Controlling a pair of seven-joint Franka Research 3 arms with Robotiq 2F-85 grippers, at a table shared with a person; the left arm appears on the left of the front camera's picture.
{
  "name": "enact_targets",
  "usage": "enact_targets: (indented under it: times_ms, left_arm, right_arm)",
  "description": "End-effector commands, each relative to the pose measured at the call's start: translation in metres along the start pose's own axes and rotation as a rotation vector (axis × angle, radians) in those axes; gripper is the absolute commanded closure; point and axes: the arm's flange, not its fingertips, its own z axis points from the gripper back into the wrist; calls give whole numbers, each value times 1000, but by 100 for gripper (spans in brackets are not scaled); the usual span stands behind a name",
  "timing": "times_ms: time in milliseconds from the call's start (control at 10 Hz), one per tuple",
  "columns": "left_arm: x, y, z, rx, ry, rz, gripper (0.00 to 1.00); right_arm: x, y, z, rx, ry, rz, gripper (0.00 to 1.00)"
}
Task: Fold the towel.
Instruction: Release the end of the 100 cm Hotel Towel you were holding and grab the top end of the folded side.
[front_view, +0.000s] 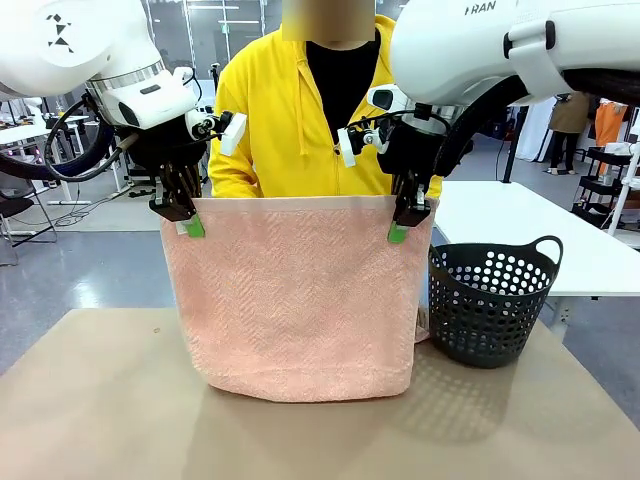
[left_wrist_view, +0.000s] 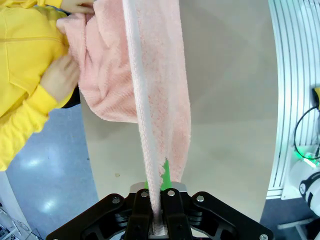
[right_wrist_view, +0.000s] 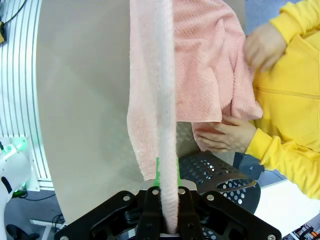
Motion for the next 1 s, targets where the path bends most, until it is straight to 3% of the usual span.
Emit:
enact_targets:
  times_ms: [0,900]
  left_arm:
    - [-1,1,0,1,0,1,100]
    - [-1,1,0,1,0,1,100]
  right_arm:
    - [-1,0,0,0,2,-1,100]
    - [-1,0,0,0,2,-1,100]
